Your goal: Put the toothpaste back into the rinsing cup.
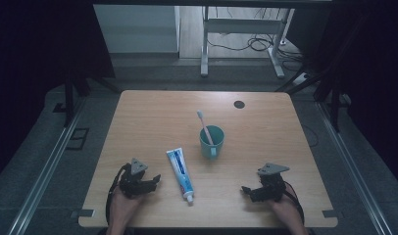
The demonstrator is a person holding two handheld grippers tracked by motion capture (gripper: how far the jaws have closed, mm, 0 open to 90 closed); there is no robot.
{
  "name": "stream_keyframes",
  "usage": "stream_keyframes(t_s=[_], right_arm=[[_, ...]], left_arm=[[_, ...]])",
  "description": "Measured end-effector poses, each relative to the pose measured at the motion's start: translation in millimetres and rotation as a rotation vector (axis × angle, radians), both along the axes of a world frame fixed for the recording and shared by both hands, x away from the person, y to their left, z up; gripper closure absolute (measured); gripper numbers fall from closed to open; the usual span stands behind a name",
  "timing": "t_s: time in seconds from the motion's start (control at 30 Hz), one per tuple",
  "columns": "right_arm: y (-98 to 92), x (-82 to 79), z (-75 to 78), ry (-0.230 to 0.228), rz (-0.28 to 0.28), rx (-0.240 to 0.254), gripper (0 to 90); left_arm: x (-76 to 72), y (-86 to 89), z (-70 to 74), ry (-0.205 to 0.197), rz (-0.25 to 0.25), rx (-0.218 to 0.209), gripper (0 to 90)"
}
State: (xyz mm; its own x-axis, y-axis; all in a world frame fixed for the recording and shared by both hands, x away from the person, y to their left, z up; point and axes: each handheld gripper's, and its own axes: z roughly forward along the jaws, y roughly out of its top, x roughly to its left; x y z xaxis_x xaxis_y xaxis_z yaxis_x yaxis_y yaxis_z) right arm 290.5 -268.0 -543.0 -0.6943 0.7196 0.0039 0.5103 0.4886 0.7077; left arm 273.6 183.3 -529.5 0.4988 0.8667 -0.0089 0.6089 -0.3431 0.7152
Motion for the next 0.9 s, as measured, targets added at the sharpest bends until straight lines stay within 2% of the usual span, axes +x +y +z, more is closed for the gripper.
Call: stream_keyframes(t_s=[0.2, 0.33, 0.43, 0.57, 0.77, 0.9], right_arm=[[-0.1, -0.1, 0.0, -0.001, -0.002, 0.0, 3.6], [-0.2, -0.1, 0.1, -0.003, -0.003, 0.0, 3.9], [-0.2, -0.1, 0.1, -0.003, -0.004, 0.0, 4.0], [-0.3, -0.1, 0.1, -0.003, -0.005, 0.001, 4.2], [-0.3, -0.2, 0.2, -0.004, -0.008, 0.001, 4.5], [-0.4, -0.2, 0.2, -0.004, -0.01, 0.002, 4.8]], left_arm=[[1.3, -4.7, 6.7, 0.01, -0.039, -0.043, 43.3], [3.1, -8.1, 9.7, 0.025, -0.068, -0.048, 50.7], [4.1, -10.8, 11.7, 0.037, -0.086, -0.057, 59.5], [4.4, -15.7, 15.0, 0.048, -0.11, -0.061, 70.8], [6.1, -26.0, 20.3, 0.069, -0.164, -0.033, 88.6], [8.2, -35.6, 28.1, 0.067, -0.197, -0.034, 89.5]])
